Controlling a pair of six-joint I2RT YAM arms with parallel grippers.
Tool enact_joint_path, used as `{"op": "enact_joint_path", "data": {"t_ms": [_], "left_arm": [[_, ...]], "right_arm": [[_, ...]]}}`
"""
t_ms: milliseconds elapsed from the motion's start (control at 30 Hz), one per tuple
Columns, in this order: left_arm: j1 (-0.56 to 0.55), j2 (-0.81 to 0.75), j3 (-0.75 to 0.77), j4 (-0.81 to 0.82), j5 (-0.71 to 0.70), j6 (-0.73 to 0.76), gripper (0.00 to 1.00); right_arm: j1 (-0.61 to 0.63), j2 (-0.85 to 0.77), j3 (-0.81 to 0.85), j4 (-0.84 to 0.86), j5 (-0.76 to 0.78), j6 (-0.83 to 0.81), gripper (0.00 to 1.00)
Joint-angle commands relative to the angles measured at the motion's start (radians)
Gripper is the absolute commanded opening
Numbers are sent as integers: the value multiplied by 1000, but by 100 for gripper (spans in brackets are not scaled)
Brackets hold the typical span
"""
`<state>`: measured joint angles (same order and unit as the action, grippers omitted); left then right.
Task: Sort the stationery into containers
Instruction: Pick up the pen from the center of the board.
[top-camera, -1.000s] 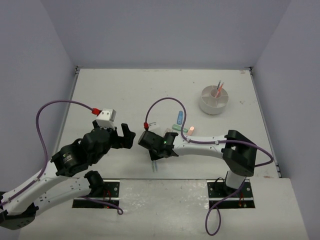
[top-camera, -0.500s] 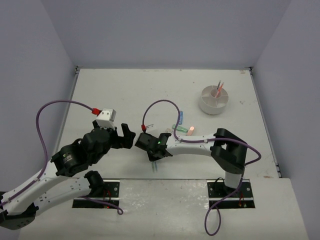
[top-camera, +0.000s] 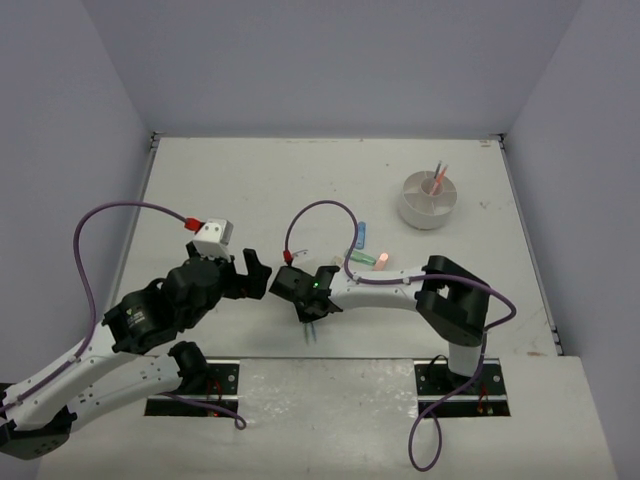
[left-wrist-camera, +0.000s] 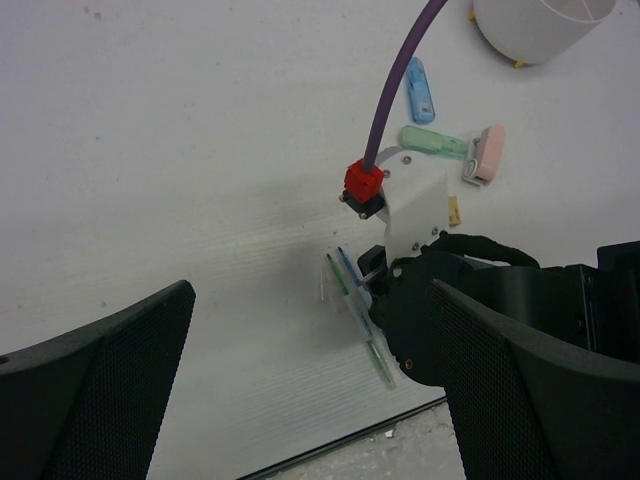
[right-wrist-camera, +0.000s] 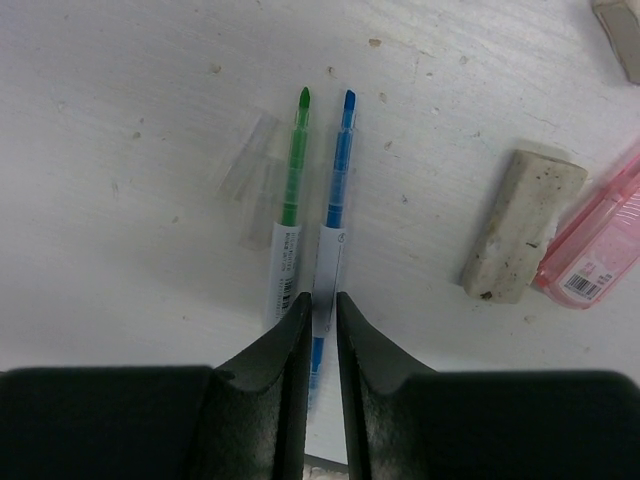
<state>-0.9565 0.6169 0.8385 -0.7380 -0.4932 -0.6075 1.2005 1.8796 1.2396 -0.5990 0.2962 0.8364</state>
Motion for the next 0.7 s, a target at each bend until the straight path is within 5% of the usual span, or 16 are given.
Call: {"op": "enact_joint_path", "data": {"t_ms": [0, 667], "left_arm": [[-9, -14, -1, 41, 3, 27, 100], [-9, 47, 34, -48, -125, -59, 100]], "right_arm": [[-15, 23, 7, -15, 21, 34, 16], [-59, 55, -43, 35, -32, 28, 17]]}}
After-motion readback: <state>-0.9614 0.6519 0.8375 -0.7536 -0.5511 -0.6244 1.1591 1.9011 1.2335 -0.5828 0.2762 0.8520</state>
